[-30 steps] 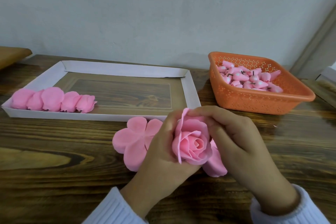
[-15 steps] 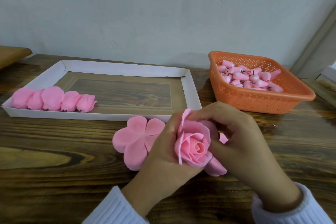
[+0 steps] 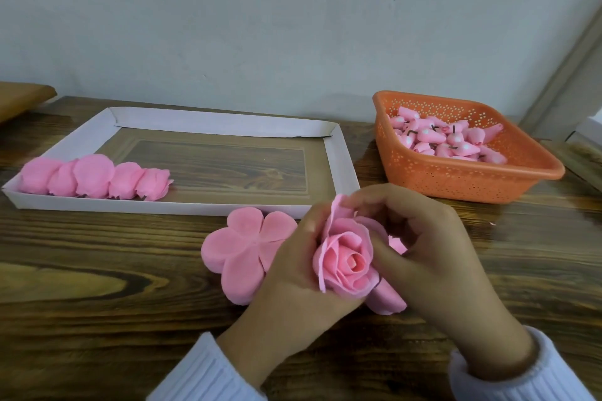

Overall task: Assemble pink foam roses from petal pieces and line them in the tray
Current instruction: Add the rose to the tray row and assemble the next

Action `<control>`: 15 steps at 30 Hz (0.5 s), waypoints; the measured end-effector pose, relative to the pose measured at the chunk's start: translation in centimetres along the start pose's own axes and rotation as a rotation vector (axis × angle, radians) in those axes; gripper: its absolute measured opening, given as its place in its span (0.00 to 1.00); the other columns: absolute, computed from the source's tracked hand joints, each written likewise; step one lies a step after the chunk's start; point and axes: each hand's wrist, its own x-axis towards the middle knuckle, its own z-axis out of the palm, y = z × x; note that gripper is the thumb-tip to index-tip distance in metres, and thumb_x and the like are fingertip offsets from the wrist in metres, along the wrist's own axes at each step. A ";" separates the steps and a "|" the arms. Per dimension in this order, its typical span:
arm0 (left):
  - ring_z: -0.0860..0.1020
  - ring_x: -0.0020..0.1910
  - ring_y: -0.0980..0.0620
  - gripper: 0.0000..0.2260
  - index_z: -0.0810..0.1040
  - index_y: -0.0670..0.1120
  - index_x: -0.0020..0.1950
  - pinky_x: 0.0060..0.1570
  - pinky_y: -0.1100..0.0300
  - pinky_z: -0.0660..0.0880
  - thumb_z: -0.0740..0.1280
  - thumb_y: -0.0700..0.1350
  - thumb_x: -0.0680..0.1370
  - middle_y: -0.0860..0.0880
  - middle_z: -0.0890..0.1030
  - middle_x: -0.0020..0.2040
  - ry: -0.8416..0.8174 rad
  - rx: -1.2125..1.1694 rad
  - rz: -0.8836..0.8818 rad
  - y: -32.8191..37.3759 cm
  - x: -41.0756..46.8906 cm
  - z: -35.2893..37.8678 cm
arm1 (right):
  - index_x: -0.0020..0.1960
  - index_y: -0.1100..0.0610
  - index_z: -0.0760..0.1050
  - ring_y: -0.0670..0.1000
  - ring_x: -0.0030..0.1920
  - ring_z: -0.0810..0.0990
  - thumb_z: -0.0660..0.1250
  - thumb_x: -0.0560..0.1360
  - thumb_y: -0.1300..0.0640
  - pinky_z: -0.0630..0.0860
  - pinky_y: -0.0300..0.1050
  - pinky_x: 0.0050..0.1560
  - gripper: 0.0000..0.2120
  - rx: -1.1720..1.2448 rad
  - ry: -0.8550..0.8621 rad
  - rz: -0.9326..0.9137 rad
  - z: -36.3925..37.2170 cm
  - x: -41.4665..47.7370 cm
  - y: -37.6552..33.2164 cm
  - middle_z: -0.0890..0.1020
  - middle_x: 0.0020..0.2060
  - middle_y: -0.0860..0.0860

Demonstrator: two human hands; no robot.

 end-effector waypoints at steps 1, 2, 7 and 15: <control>0.69 0.49 0.83 0.44 0.70 0.78 0.51 0.44 0.86 0.64 0.72 0.24 0.66 0.83 0.71 0.46 0.009 0.009 -0.004 0.1 0.0 0.0 | 0.51 0.50 0.80 0.46 0.41 0.82 0.70 0.70 0.61 0.78 0.37 0.40 0.11 0.042 0.028 0.022 0.1 0.0 0.0 0.83 0.39 0.44; 0.69 0.48 0.84 0.40 0.73 0.71 0.52 0.43 0.86 0.64 0.70 0.23 0.66 0.83 0.71 0.45 0.007 0.012 0.000 0.0 -0.1 0.0 | 0.50 0.50 0.79 0.45 0.39 0.81 0.70 0.70 0.60 0.77 0.35 0.39 0.11 0.092 0.051 0.047 0.3 0.0 0.0 0.82 0.38 0.44; 0.72 0.43 0.82 0.28 0.69 0.58 0.46 0.39 0.85 0.65 0.75 0.27 0.65 0.81 0.73 0.40 0.122 0.032 -0.067 -0.3 0.0 0.3 | 0.50 0.57 0.74 0.53 0.39 0.80 0.72 0.71 0.67 0.79 0.48 0.41 0.11 0.314 0.117 0.123 0.0 0.2 0.6 0.81 0.43 0.52; 0.79 0.42 0.58 0.12 0.80 0.59 0.45 0.43 0.64 0.75 0.75 0.47 0.64 0.56 0.81 0.40 0.000 -0.236 -0.182 -0.4 0.6 -0.2 | 0.44 0.55 0.79 0.50 0.54 0.80 0.66 0.71 0.56 0.77 0.46 0.47 0.04 0.226 -0.033 0.027 -0.6 0.3 0.8 0.80 0.51 0.46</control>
